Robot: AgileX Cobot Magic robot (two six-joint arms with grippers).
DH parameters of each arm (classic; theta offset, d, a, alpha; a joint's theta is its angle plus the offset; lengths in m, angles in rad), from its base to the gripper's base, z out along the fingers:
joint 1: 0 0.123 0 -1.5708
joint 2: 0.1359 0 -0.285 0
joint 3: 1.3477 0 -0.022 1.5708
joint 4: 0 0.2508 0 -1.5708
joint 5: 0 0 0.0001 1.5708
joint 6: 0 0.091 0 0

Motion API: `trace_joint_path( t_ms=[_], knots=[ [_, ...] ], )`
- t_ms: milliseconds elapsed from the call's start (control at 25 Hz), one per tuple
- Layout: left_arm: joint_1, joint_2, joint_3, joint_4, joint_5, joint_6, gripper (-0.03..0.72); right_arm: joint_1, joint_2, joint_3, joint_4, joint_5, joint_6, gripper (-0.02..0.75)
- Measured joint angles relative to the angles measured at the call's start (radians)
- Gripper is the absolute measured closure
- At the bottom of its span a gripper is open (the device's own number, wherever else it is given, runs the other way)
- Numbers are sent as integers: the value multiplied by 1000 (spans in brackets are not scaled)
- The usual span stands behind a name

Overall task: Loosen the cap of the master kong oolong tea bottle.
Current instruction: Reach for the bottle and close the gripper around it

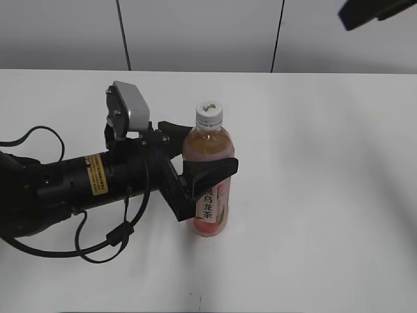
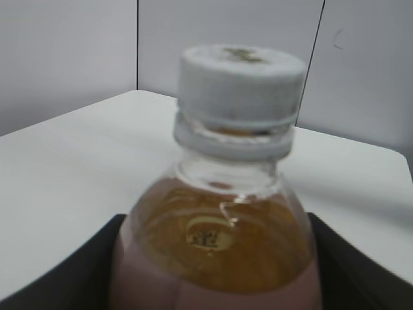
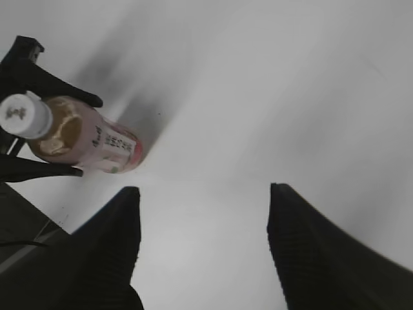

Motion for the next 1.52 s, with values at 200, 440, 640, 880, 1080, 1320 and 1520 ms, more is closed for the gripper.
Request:
trace_joint_path(
  t_ms=[200, 440, 640, 880, 1080, 1320, 1520],
  knots=[
    [0, 0, 0, 0, 0, 0, 223, 154, 132, -93, -28, 2, -2, 269],
    [0, 0, 0, 0, 0, 0, 223, 300, 228, -112, -38, 7, 0, 269],
    [0, 0, 0, 0, 0, 0, 223, 343, 285, -137, -41, 9, 66, 269],
    [0, 0, 0, 0, -1, 0, 223, 351, 316, -143, -38, 9, 165, 269],
    [0, 0, 0, 0, -1, 0, 223, 368, 327, -152, -38, 12, 237, 282],
    [0, 0, 0, 0, -1, 0, 223, 370, 327, -166, -18, 12, 361, 297],
    [0, 0, 0, 1, -1, 0, 223, 370, 333, -167, -9, 12, 431, 297]
  ],
)
